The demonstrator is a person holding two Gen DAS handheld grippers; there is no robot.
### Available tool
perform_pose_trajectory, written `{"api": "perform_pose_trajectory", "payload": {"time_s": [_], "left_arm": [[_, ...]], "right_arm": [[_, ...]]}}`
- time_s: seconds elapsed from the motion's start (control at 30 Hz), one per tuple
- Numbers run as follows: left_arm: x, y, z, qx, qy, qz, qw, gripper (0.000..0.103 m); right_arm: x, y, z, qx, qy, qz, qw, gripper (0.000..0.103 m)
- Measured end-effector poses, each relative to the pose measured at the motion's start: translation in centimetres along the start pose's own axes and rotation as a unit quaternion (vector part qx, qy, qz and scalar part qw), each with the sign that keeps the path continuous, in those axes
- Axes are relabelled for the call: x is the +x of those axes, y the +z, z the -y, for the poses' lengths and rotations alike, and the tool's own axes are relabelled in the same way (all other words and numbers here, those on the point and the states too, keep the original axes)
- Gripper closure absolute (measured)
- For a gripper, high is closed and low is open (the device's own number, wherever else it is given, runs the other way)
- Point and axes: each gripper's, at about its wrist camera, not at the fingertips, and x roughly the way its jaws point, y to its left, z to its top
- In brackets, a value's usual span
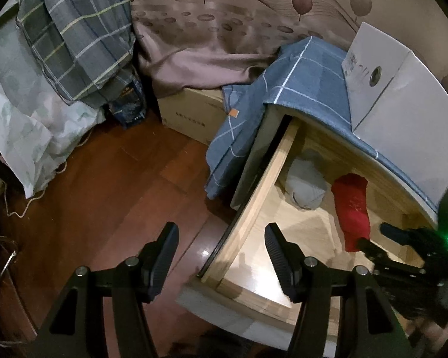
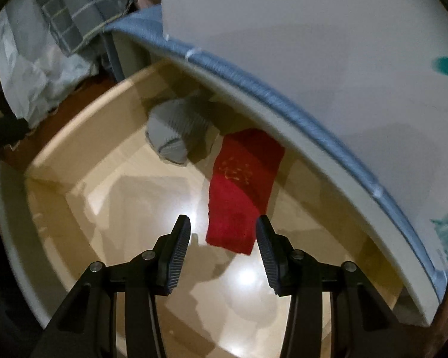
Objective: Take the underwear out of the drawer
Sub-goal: 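Move the right gripper back down into the drawer toward the red underwear, then grasp the red gold-print underwear with the right gripper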
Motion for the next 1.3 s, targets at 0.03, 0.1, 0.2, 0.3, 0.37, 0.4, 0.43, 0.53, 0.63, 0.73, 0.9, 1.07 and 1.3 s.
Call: {"api": "perform_pose_trajectory", "payload": {"time_s": [0.03,0.1,0.2,0.3,0.37,0.4,0.43,0.53,0.63,0.73,0.9,1.07,1.3], "left_arm": [[0.0,0.0,0.0,-0.001,-0.002,0.0,1.0,0.042],[-0.1,0.0,0.1,0.001,-0.001,0.003,1.0,0.042],[-0.1,-0.1,0.4,0.006,-0.002,0.004,1.0,0.042],[0.0,-0.1,0.5,0.01,-0.002,0.002,0.9999,0.042],[0.0,-0.1,0.6,0.011,-0.002,0.002,0.9999,0.042],[-0.1,-0.1,0.6,0.012,-0.002,0.002,0.9999,0.042],[0.0,-0.1,0.6,0.012,-0.003,0.002,0.9999,0.042],[0.0,-0.1,0.5,0.011,-0.002,0.002,0.9999,0.042],[0.0,-0.1,0.5,0.011,-0.003,0.001,0.9999,0.042],[-0.1,-0.1,0.4,0.011,-0.002,0.001,0.9999,0.042],[-0.1,-0.1,0.4,0.012,-0.001,0.002,0.9999,0.042],[0.0,-0.3,0.5,0.015,-0.001,0.002,0.9999,0.042],[-0.1,-0.2,0.7,0.019,0.001,0.001,0.9998,0.042]], "right_arm": [[0.6,0.1,-0.2,-0.005,-0.002,-0.004,1.0,0.061],[1.7,0.2,-0.5,-0.016,-0.006,-0.009,1.0,0.061],[2.9,0.5,-0.9,-0.034,-0.021,-0.017,0.999,0.061],[4.2,0.6,-1.0,-0.041,-0.035,-0.022,0.998,0.061],[4.6,0.5,-1.0,-0.044,-0.044,-0.025,0.998,0.066],[4.9,0.5,-0.9,-0.045,-0.046,-0.027,0.998,0.07],[5.1,0.4,-0.8,-0.044,-0.047,-0.03,0.997,0.071],[5.0,0.2,-0.5,-0.042,-0.043,-0.034,0.998,0.076],[5.0,-0.1,-0.4,-0.04,-0.038,-0.043,0.998,0.078],[5.1,-0.5,0.2,-0.031,-0.024,-0.06,0.997,0.079],[4.4,-1.9,0.6,-0.016,-0.009,-0.084,0.996,0.081],[3.8,-3.8,1.7,0.012,0.009,-0.114,0.993,0.082],[3.0,-7.3,3.5,0.067,0.011,-0.161,0.985,0.082]]}}
